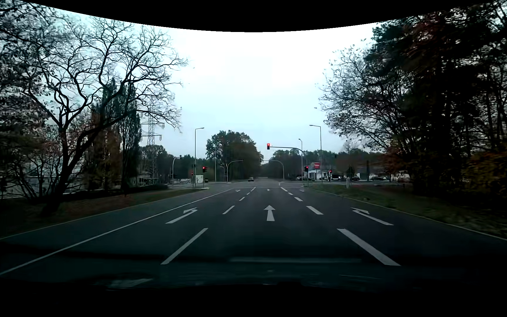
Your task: Follow the waypoints while adhering to traffic rules and regulations
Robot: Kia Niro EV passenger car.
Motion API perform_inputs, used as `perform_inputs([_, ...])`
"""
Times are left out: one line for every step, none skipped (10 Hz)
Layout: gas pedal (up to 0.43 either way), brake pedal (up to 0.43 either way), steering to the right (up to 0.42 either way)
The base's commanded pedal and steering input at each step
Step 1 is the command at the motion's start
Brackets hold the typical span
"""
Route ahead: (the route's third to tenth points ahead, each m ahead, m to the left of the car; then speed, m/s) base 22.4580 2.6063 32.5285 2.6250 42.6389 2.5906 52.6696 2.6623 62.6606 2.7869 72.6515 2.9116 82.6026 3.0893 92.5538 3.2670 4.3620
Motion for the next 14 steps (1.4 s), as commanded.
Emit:
perform_inputs([0.047, 0.0, -0.002])
perform_inputs([0.047, 0.0, -0.002])
perform_inputs([0.047, 0.0, -0.002])
perform_inputs([0.047, 0.0, -0.002])
perform_inputs([0.047, 0.0, -0.003])
perform_inputs([0.047, 0.0, -0.003])
perform_inputs([0.047, 0.0, -0.003])
perform_inputs([0.047, 0.0, -0.003])
perform_inputs([0.047, 0.0, -0.002])
perform_inputs([0.047, 0.0, -0.002])
perform_inputs([0.047, 0.0, -0.002])
perform_inputs([0.047, 0.0, -0.002])
perform_inputs([0.047, 0.0, -0.002])
perform_inputs([0.047, 0.0, -0.002])
